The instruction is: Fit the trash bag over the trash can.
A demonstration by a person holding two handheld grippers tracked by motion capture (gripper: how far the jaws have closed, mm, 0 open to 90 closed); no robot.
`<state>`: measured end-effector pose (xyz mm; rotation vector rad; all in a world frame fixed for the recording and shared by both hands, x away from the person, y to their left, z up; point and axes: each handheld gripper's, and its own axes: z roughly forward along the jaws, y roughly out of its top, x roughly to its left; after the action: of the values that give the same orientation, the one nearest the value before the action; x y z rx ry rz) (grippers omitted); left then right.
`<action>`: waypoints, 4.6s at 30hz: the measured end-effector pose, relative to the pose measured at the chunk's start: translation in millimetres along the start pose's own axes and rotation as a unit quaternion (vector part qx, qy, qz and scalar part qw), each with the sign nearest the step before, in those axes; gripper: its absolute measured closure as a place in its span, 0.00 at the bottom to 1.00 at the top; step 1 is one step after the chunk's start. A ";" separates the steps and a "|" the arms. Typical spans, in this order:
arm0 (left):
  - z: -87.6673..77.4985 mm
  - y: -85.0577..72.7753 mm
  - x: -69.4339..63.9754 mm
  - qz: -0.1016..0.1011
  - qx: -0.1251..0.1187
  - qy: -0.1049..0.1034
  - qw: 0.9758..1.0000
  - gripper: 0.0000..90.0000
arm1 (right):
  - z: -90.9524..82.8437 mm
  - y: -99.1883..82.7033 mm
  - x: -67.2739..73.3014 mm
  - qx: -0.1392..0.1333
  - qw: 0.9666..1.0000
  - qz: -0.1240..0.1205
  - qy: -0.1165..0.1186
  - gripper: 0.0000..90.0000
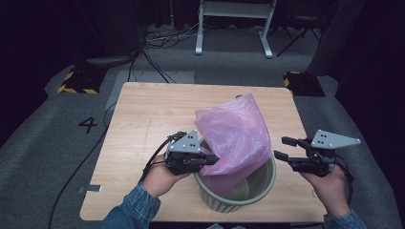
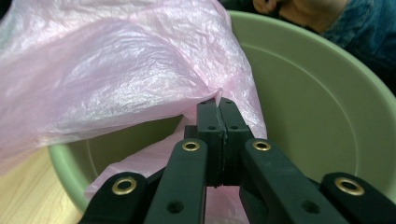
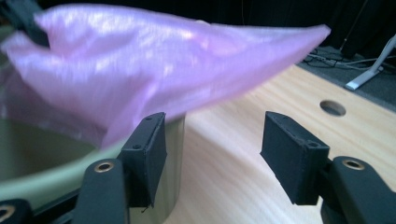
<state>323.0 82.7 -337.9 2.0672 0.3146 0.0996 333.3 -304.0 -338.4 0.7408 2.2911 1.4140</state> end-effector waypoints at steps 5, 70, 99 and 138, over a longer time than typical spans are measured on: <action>2.0 -1.9 -0.2 -0.001 0.007 -0.003 1.000 0.99 | 8.7 15.8 -3.4 -0.003 1.000 0.015 0.012 0.41; -9.1 -10.9 -12.6 -0.009 0.007 -0.036 0.999 0.64 | 12.8 29.7 63.6 0.056 0.991 -0.062 0.108 0.96; 5.2 14.5 -9.8 0.009 0.064 -0.016 0.998 1.00 | -10.1 26.7 30.2 -0.013 0.997 0.052 0.048 0.38; 16.9 41.7 -32.5 0.048 0.012 -0.035 0.998 0.68 | 34.9 46.7 104.9 0.020 0.986 -0.108 0.123 0.97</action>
<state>302.6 40.4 -308.2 2.1045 0.1755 0.0822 279.6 -199.5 -314.1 0.3295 2.5033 1.4291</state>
